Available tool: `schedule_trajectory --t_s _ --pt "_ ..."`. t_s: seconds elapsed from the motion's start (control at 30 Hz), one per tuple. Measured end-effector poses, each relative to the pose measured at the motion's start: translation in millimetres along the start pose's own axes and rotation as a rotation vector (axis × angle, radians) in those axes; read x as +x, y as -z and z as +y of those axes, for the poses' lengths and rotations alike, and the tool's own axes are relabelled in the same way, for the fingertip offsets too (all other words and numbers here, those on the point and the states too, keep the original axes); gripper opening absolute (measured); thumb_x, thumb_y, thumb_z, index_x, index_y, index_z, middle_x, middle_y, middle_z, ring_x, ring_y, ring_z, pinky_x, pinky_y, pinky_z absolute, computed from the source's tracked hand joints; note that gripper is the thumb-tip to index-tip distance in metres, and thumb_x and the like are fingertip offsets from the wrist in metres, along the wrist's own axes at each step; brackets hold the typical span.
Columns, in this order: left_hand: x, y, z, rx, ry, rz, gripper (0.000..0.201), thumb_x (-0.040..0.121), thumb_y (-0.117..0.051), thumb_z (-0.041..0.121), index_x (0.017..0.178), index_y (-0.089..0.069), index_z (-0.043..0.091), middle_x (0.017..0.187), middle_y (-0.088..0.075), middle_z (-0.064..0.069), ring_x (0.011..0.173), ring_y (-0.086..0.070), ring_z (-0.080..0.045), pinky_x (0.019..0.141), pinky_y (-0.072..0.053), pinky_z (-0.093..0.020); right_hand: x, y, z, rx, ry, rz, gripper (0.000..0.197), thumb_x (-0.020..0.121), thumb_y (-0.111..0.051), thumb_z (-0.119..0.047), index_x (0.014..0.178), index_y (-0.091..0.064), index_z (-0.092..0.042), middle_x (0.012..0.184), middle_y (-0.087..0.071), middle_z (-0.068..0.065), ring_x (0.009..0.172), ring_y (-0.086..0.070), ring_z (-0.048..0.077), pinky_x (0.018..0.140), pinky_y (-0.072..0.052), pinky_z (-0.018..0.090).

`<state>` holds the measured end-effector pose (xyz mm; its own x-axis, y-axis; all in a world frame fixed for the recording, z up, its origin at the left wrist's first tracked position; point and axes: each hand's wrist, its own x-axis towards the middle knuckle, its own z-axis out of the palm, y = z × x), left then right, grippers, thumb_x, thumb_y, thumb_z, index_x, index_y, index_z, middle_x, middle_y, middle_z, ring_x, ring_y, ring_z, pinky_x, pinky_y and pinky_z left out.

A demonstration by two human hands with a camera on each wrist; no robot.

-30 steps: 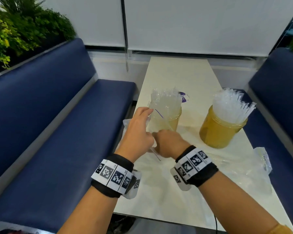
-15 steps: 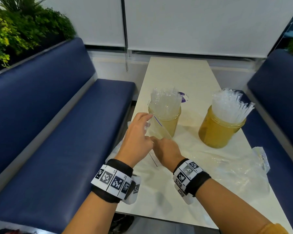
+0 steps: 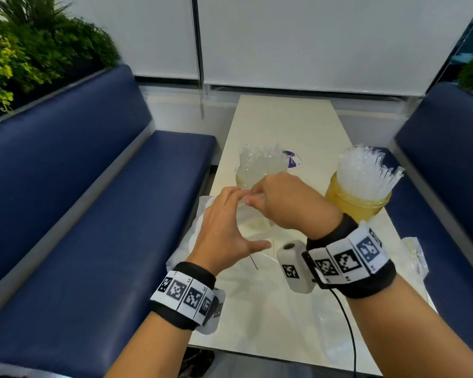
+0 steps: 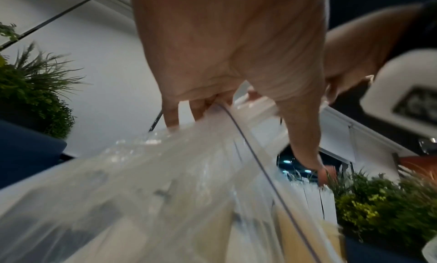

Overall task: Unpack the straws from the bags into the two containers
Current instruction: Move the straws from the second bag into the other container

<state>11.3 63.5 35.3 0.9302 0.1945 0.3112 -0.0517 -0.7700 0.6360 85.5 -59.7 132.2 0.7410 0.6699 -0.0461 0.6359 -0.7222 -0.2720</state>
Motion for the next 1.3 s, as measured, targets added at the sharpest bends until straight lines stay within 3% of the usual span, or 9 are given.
schedule_trajectory --t_s 0.2,0.37,0.5,0.63,0.77,0.83,0.93,1.1,1.3 --pt "12.2 -10.7 -7.4 -0.031 -0.004 0.274 0.026 0.078 -0.081 0.018 0.095 -0.061 0.017 0.093 -0.057 0.008 0.081 -0.057 -0.013 0.072 -0.053 -0.038 -7.8 14.8 -13.0 0.089 0.043 0.036 0.035 0.1 -0.051 -0.042 0.105 -0.074 -0.015 0.086 -0.068 0.003 0.068 -0.061 0.018 0.071 -0.053 0.03" --pt "15.6 -11.3 -10.1 -0.034 -0.025 0.23 0.034 0.083 -0.077 0.024 0.111 -0.06 0.016 0.101 -0.061 0.006 0.087 -0.06 -0.013 0.074 -0.052 -0.027 -7.5 6.3 -11.4 0.064 0.057 0.281 0.053 0.095 -0.042 -0.063 0.102 -0.075 -0.022 0.094 -0.071 -0.002 0.086 -0.066 0.017 0.075 -0.053 0.032" --pt "13.2 -8.7 -6.4 -0.061 0.022 0.214 0.025 0.083 -0.071 0.025 0.093 -0.048 0.021 0.09 -0.052 0.004 0.076 -0.053 -0.014 0.064 -0.044 -0.026 0.1 -5.0 -3.0 0.383 0.192 0.542 0.049 0.097 -0.039 -0.06 0.104 -0.071 -0.024 0.099 -0.066 -0.01 0.094 -0.059 0.007 0.08 -0.049 0.029" --pt "15.3 -7.1 -4.1 -0.178 0.009 0.153 0.035 0.089 -0.064 0.03 0.122 -0.054 0.021 0.112 -0.062 0.008 0.101 -0.062 -0.007 0.084 -0.057 -0.032 13.4 -37.0 -2.5 0.581 0.361 0.529 0.035 0.104 -0.045 -0.03 0.106 -0.075 -0.012 0.101 -0.073 -0.003 0.096 -0.066 0.007 0.087 -0.053 0.035" --pt "13.1 -4.5 -0.7 -0.21 0.004 0.146 0.048 0.089 -0.059 0.025 0.136 -0.05 0.02 0.127 -0.061 0.008 0.116 -0.059 -0.004 0.097 -0.054 -0.029 17.8 -46.0 -7.0 0.621 0.329 0.458 0.034 0.103 -0.046 -0.033 0.113 -0.074 -0.016 0.104 -0.074 -0.004 0.099 -0.067 0.006 0.09 -0.054 0.035" --pt "12.8 -2.9 -0.5 -0.22 -0.01 0.146 0.048 0.086 -0.053 0.03 0.133 -0.052 0.019 0.123 -0.061 0.007 0.112 -0.06 -0.006 0.091 -0.056 -0.028 16.7 -46.2 -8.8 0.78 0.337 0.408 0.033 0.097 -0.06 -0.032 0.128 -0.064 -0.021 0.108 -0.073 -0.004 0.104 -0.067 0.006 0.095 -0.054 0.036" --pt "16.3 -0.6 -2.4 -0.216 0.046 0.149 0.022 0.09 -0.055 0.028 0.11 -0.055 0.021 0.098 -0.053 0.008 0.084 -0.058 -0.006 0.066 -0.054 -0.032 16.7 -57.8 -7.7 1.0 0.259 0.457 0.079 0.079 -0.08 -0.036 0.143 -0.034 -0.035 0.115 -0.068 -0.009 0.113 -0.064 0.008 0.1 -0.05 0.032" --pt "17.5 4.5 -0.7 -0.285 0.033 0.188 0.027 0.093 -0.061 0.021 0.119 -0.054 0.022 0.101 -0.058 0.011 0.087 -0.061 -0.003 0.069 -0.054 -0.021 22.8 -77.2 -16.6 0.995 0.146 0.418 0.027 0.092 -0.067 -0.035 0.114 -0.069 -0.019 0.097 -0.074 -0.003 0.091 -0.071 0.007 0.084 -0.058 0.033" --pt "13.7 4.6 -5.8 -0.256 0.046 0.192 0.04 0.084 -0.074 0.023 0.116 -0.051 0.022 0.102 -0.054 0.016 0.092 -0.055 0.006 0.069 -0.043 -0.007 30.2 -63.5 -24.5 1.048 0.082 0.555 0.029 0.1 -0.056 -0.026 0.088 -0.075 -0.008 0.076 -0.074 0.001 0.075 -0.072 0.013 0.072 -0.06 0.037"
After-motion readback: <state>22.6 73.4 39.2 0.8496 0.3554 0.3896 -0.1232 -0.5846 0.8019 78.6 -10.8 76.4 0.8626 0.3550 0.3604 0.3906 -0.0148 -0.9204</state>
